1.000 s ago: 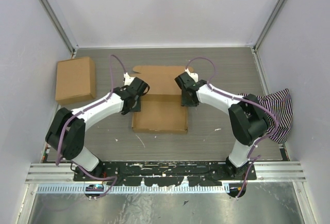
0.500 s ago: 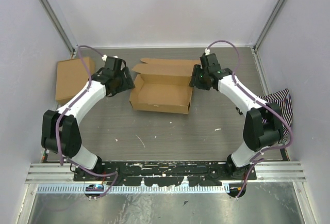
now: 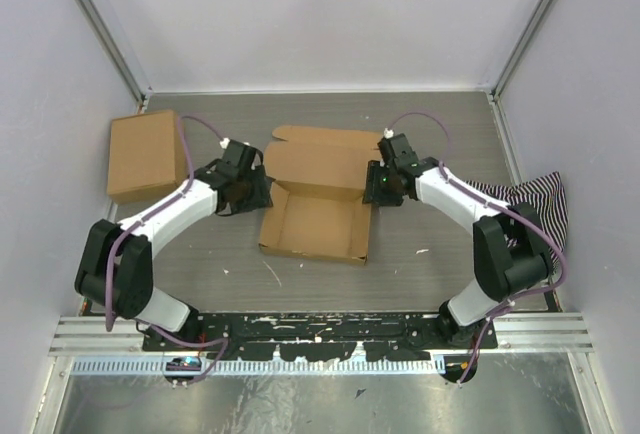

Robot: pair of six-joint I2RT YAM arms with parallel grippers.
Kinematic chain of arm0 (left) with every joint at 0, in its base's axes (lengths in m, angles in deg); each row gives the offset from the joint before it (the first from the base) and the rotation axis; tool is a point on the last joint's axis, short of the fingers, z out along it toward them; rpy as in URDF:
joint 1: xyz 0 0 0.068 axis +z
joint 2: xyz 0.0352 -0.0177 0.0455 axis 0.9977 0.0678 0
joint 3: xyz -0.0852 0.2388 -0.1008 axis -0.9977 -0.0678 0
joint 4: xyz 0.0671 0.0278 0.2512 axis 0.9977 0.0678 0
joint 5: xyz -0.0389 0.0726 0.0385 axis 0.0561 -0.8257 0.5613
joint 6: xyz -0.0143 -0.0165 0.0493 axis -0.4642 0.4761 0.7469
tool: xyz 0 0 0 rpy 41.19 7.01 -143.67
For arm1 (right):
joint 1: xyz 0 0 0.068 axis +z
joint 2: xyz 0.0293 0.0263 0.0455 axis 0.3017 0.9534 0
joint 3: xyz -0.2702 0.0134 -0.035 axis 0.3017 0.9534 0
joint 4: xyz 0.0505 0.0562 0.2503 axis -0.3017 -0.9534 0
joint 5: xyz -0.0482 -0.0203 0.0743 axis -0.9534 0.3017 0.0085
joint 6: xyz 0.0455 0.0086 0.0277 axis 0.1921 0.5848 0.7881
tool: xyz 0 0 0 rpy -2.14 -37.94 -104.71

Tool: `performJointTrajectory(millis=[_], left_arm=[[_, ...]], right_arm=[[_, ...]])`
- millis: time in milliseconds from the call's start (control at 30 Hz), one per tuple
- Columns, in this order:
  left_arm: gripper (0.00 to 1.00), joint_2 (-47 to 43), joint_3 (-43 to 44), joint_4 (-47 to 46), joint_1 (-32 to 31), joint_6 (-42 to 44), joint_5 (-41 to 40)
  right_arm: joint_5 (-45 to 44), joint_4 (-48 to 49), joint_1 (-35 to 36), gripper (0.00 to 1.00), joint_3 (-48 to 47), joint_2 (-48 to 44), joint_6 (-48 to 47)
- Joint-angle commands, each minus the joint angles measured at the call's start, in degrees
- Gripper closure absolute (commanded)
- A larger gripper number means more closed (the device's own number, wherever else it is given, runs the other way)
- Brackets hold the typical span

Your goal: Fold the paper box

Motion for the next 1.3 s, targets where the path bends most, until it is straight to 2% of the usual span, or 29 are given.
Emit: performJointTrajectory(millis=[0,67,233,400,500,600,733,800,933,1100,1267], left_arm=[[0.37,-4.8,-4.1,0.4,-4.9,-2.2,-4.9],[0.36,-6.2,-4.9,1.6,-7.1,-2.6,-7.0],[0.34,-7.5,-5.1,2.7,-7.4,-2.5,-11.3],[0.34,-1.8,-0.6,3.6,-7.4,0.2,-15.2],[0.36,2.3,1.7,3.6,-7.4,1.4,-14.7],[0.39,4.4,1.9,2.4,-7.5,2.0,-14.3],[0.54,5.2,2.0,1.7,-8.3,2.1,-14.2],[0.65,5.4,2.3,1.9,-9.2,2.1,-15.0],[0.99,7.1,5.4,6.5,-12.7,2.5,-20.6],[1.0,11.3,8.7,15.3,-18.9,0.3,-36.5],[1.0,13.6,4.3,11.7,-20.2,-4.2,-34.3]], right_arm=[[-5.5,-0.1,5.8,0.5,0.7,-1.4,0.0],[-7.0,-0.3,7.0,0.49,1.5,-1.0,0.5],[-10.4,-1.7,7.0,0.48,1.6,-1.6,1.8],[-12.9,-3.8,7.0,0.49,0.6,-0.9,1.9],[-10.3,-3.1,7.1,0.52,0.9,0.0,1.6],[-9.3,-2.9,7.6,0.61,1.3,0.9,1.1],[-10.8,-4.1,8.9,0.84,0.3,3.3,0.6],[-12.5,-5.1,10.0,0.9,-0.5,4.5,0.7],[-20.4,-8.6,12.7,0.98,-2.8,7.1,2.0],[-24.7,-9.0,13.7,0.99,-2.4,9.4,4.3],[-21.3,-5.4,14.6,0.99,-1.3,12.2,4.8]])
